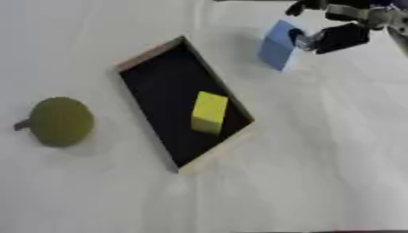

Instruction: Pick up objects on the table and place them in the box.

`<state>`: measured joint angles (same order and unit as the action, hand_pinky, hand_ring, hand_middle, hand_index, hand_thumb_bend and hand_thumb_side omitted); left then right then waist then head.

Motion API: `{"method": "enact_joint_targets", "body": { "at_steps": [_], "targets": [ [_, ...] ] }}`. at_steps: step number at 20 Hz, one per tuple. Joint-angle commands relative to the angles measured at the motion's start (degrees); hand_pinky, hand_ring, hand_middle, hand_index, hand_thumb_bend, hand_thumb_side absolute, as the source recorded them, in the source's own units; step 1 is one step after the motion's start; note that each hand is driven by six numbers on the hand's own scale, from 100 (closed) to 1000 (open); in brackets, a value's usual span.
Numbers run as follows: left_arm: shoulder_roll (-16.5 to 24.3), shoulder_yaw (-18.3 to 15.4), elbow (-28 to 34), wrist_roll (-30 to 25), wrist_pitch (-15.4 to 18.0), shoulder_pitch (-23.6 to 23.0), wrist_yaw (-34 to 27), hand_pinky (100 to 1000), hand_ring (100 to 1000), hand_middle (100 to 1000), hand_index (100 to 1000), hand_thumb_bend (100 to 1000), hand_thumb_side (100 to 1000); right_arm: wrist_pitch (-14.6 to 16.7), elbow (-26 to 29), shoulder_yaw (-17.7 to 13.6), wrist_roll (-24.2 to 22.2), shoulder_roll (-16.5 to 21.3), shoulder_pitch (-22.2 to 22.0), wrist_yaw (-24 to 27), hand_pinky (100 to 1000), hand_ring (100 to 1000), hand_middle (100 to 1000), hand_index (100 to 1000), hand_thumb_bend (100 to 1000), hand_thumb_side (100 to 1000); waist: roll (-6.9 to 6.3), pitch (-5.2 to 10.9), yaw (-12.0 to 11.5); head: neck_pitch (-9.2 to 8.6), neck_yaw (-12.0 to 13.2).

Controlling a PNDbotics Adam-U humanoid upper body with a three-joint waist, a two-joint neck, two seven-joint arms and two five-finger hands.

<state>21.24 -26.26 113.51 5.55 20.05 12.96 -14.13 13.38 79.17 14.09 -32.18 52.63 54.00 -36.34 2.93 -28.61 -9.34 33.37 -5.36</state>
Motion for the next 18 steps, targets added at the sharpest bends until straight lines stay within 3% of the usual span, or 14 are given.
{"method": "enact_joint_targets", "body": {
  "at_steps": [1,9,10,11,12,14,18],
  "targets": [
    [1.5,-0.3,1.1,0.0,-0.2,0.0,-0.1,865,735,624,828,100,594,-1.2,1.9,-0.8,0.2,2.2,0.3,0.9,909,933,835,942,100,1000,-0.22,1.86,0.2,0.34,0.2],
    [1.4,-0.3,1.1,-0.2,-0.5,0.1,-0.3,865,736,624,828,100,595,-5.1,4.3,0.2,0.4,2.8,-0.8,2.2,907,933,836,946,100,1000,-0.02,1.91,0.5,0.51,0.3],
    [1.4,-0.3,1.1,-0.2,-0.5,0.2,-0.3,866,734,620,828,100,596,-5.4,4.0,0.2,0.4,2.7,-1.1,2.0,914,938,834,948,100,855,0.13,1.9,0.5,0.46,0.2],
    [1.3,-0.3,1.1,-0.2,-0.6,0.2,-0.3,866,734,620,828,100,596,-6.1,3.4,0.3,0.5,2.4,-1.1,1.6,914,938,834,948,100,855,0.24,1.9,0.4,0.44,0.2],
    [1.2,-0.4,1.1,-0.2,-0.7,0.2,-0.4,866,733,619,828,100,596,-6.9,3.0,0.4,0.7,2.1,-1.1,1.4,922,938,832,946,136,695,0.33,1.88,0.4,0.41,0.2],
    [1.1,-0.4,1.1,-0.3,-0.9,0.3,-0.6,866,732,618,828,100,597,-8.6,2.7,0.7,1.2,1.5,-0.9,1.3,920,929,825,940,163,616,0.44,1.84,0.4,0.34,0.2],
    [1.0,-0.5,1.1,-0.4,-1.1,0.3,-0.8,866,730,616,827,100,599,-12.0,2.8,1.0,2.4,1.0,-0.6,2.0,922,932,827,940,151,596,0.63,1.71,0.4,0.22,0.1]
  ]
}}
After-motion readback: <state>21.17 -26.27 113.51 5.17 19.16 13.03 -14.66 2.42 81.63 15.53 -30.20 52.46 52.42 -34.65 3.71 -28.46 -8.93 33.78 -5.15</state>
